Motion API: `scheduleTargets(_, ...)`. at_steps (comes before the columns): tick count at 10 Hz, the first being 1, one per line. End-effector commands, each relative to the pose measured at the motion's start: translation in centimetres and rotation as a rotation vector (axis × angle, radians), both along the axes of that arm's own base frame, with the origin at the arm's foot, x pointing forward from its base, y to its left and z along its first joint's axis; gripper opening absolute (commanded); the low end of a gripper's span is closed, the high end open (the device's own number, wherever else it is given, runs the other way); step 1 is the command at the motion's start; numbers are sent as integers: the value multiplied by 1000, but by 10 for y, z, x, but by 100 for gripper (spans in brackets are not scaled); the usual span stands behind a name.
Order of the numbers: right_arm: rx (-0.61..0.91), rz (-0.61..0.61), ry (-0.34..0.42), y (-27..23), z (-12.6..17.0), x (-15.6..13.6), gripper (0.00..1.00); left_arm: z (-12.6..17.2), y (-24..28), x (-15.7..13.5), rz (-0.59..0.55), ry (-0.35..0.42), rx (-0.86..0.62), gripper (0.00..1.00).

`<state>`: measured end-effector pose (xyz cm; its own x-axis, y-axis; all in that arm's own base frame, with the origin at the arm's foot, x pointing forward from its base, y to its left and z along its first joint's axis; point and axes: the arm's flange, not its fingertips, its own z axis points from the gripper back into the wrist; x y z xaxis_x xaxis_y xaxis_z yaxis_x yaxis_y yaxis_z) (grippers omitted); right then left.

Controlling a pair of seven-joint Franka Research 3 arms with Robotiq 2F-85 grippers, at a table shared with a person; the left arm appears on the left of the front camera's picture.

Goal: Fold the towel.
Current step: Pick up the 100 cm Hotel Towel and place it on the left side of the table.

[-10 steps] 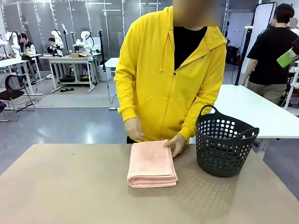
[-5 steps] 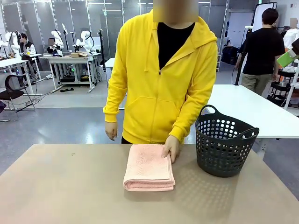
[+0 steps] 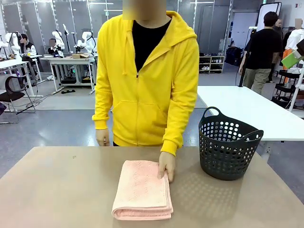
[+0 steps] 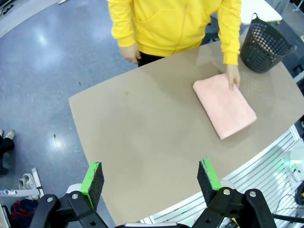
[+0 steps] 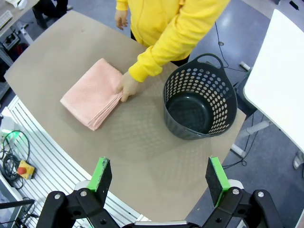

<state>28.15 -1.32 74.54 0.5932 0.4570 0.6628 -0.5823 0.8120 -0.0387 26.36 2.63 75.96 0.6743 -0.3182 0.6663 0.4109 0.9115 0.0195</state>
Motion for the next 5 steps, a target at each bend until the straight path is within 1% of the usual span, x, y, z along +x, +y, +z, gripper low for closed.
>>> scheduleTargets(1, 8, -2, -3, -1, 0, -1, 100, 2, -1, 2, 15, 1, -1, 100)
scheduleTargets(3, 8, -2, -3, -1, 0, -1, 100, 0, 0, 0, 0, 0, 0, 100)
scheduleTargets(4, 8, -2, -3, -1, 0, -1, 100, -8, 0, 9, -3, 50, -43, 100)
scheduleTargets(5, 8, -2, -3, -1, 0, -1, 100, -23, -1, 18, -2, 101, -113, 100)
